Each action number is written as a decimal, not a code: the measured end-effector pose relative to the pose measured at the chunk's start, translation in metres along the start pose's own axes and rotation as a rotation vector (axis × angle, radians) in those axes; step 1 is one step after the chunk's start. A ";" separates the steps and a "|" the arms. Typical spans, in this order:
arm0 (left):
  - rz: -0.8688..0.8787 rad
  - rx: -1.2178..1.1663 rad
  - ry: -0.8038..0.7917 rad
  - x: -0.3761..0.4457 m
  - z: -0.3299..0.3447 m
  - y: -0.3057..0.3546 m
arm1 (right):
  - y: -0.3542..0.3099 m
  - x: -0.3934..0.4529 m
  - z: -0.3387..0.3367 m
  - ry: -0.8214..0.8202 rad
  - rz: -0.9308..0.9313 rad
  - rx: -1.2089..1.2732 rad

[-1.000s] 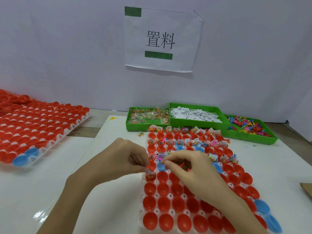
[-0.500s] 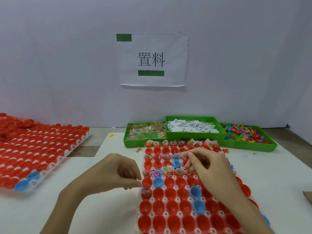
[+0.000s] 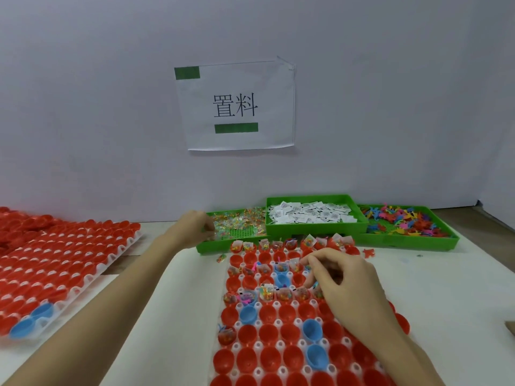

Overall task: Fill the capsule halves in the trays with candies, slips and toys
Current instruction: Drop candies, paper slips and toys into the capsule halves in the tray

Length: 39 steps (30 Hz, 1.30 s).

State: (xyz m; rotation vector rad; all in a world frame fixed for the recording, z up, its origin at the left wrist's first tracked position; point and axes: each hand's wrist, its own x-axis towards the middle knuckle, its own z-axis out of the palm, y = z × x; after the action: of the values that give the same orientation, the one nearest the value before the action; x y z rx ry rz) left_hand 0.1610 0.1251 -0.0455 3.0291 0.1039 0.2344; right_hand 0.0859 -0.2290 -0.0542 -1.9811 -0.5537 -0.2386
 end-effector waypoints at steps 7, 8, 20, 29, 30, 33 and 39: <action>-0.022 0.047 -0.060 0.018 0.009 -0.006 | 0.000 0.000 -0.001 -0.005 0.006 0.016; -0.034 0.037 -0.049 0.019 0.012 -0.006 | 0.001 0.000 -0.001 -0.001 0.007 0.018; -0.066 -0.506 0.455 -0.047 0.002 0.040 | 0.005 0.002 -0.004 0.010 0.011 0.016; -0.106 -1.204 0.295 -0.146 0.008 0.105 | 0.006 0.004 -0.006 0.060 0.013 -0.012; -0.103 -1.227 0.292 -0.149 0.008 0.107 | 0.005 0.005 -0.006 0.068 0.015 -0.014; -0.093 -1.261 0.298 -0.154 0.005 0.109 | 0.000 0.018 -0.005 0.054 0.019 -0.096; -0.062 -1.322 0.376 -0.159 0.002 0.102 | 0.000 0.104 0.018 -0.006 0.005 -0.315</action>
State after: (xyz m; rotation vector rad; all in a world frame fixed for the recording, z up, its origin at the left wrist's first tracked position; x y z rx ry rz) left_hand 0.0112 0.0114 -0.0606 1.6489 0.0385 0.5727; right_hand 0.1754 -0.1843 -0.0216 -2.2881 -0.5407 -0.3336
